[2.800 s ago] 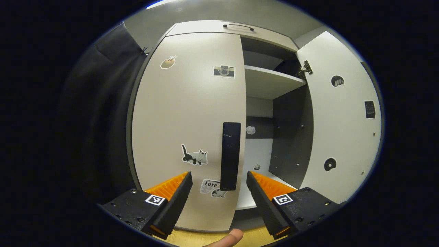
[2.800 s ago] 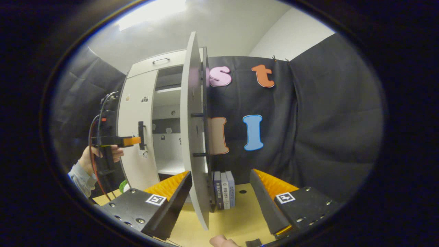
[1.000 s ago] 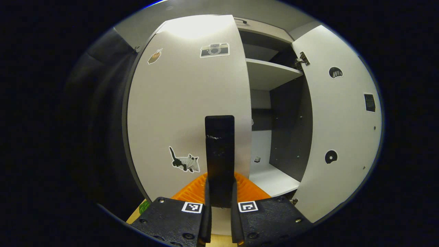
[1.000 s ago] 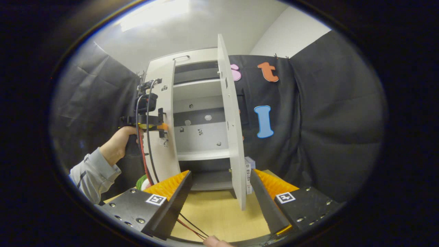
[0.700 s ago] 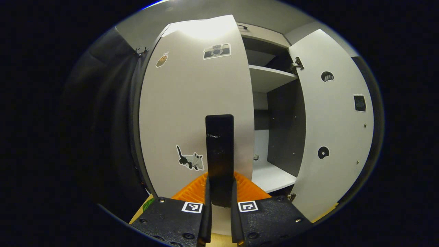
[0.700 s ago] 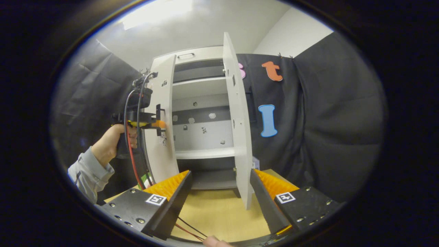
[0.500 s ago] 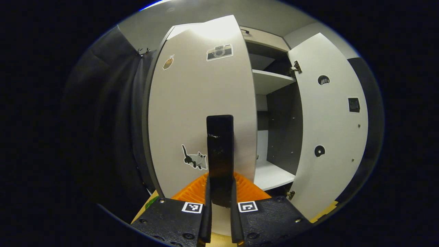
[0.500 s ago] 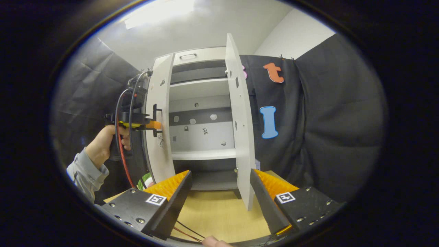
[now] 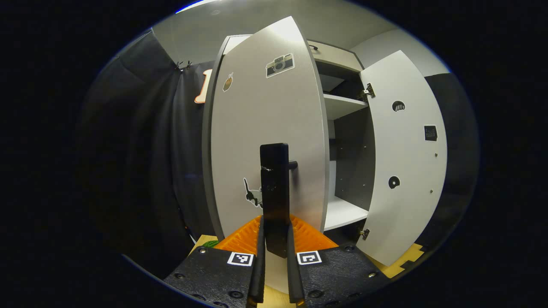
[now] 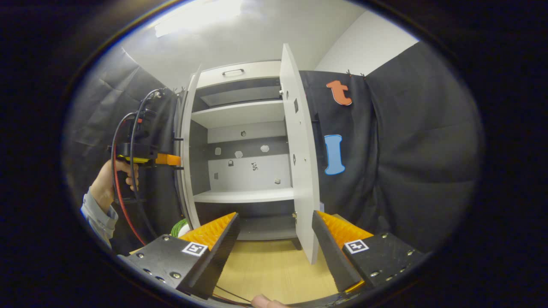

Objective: Open the right door of the double-door shoe cabinet with the right hand, and open the left door with the left hand.

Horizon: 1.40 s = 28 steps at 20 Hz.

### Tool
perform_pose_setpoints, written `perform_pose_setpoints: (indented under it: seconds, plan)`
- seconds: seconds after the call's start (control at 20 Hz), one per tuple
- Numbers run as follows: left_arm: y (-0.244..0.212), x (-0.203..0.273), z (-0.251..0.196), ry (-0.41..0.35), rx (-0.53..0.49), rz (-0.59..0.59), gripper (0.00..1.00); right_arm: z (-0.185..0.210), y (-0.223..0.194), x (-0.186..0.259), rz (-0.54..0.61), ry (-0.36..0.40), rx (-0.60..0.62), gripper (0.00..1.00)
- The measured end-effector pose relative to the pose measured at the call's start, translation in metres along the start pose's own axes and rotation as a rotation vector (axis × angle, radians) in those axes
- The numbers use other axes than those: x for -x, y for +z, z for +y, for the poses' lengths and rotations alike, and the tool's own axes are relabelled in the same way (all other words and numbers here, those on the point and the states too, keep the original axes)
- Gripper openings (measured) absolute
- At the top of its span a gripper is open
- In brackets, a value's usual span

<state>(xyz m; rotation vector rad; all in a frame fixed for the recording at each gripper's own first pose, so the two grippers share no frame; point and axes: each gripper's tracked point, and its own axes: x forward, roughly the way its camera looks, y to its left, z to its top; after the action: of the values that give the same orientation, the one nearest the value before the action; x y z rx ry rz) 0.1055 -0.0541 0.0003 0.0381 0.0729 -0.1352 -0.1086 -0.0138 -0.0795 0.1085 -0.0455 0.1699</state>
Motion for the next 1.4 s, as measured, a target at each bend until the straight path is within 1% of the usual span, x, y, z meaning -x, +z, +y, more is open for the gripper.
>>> perform_pose_setpoints:
  seconds: [0.1, 0.15, 0.2, 0.25, 0.4, 0.5, 0.65, 0.85, 0.95, 1.0, 1.05, 1.15, 1.2, 1.4]
  plan:
    - [0.0, 0.003, 0.005, 0.007, -0.006, -0.002, 0.23, 0.009, -0.004, -0.001, 0.006, 0.015, 0.002, 1.0]
    - [0.001, 0.004, 0.008, 0.007, 0.008, -0.007, 0.19, 0.013, -0.006, 0.0, 0.008, 0.022, 0.005, 1.0]
    - [0.0, 0.004, 0.007, -0.002, 0.039, -0.003, 0.18, 0.017, -0.005, -0.001, 0.008, 0.025, 0.006, 1.0]
    - [-0.002, 0.006, 0.004, -0.018, 0.048, 0.001, 0.18, 0.022, -0.008, -0.002, 0.007, 0.031, 0.008, 1.0]
    - [0.0, 0.007, 0.009, -0.027, 0.033, -0.01, 0.18, 0.037, -0.011, -0.004, 0.009, 0.068, 0.03, 1.0]
    - [0.0, 0.008, 0.015, 0.006, 0.027, -0.014, 0.18, 0.039, -0.013, -0.007, 0.01, 0.068, 0.04, 1.0]
    - [0.003, 0.012, 0.038, 0.08, -0.001, -0.028, 0.11, 0.046, -0.015, -0.008, 0.014, 0.077, 0.043, 1.0]
    - [0.004, 0.015, 0.07, 0.171, -0.008, -0.041, 0.01, 0.049, -0.011, -0.005, 0.005, 0.083, 0.044, 1.0]
    - [0.006, 0.017, 0.057, 0.082, 0.043, -0.058, 0.01, 0.047, -0.009, -0.006, -0.003, 0.077, 0.032, 1.0]
    - [0.004, 0.014, 0.05, 0.054, 0.043, -0.054, 0.01, 0.045, -0.008, -0.006, -0.004, 0.072, 0.026, 1.0]
    - [0.003, 0.013, 0.055, 0.043, 0.015, -0.052, 0.0, 0.044, -0.009, -0.007, -0.002, 0.066, 0.024, 0.97]
    - [0.003, 0.014, 0.057, 0.053, 0.013, -0.051, 0.0, 0.041, -0.01, -0.006, 0.001, 0.058, 0.029, 0.97]
    - [0.004, 0.016, 0.057, 0.06, 0.027, -0.051, 0.0, 0.038, -0.01, -0.005, 0.001, 0.056, 0.03, 1.0]
    - [0.004, 0.016, 0.059, 0.081, 0.029, -0.053, 0.0, 0.033, -0.008, -0.003, 0.0, 0.049, 0.026, 1.0]
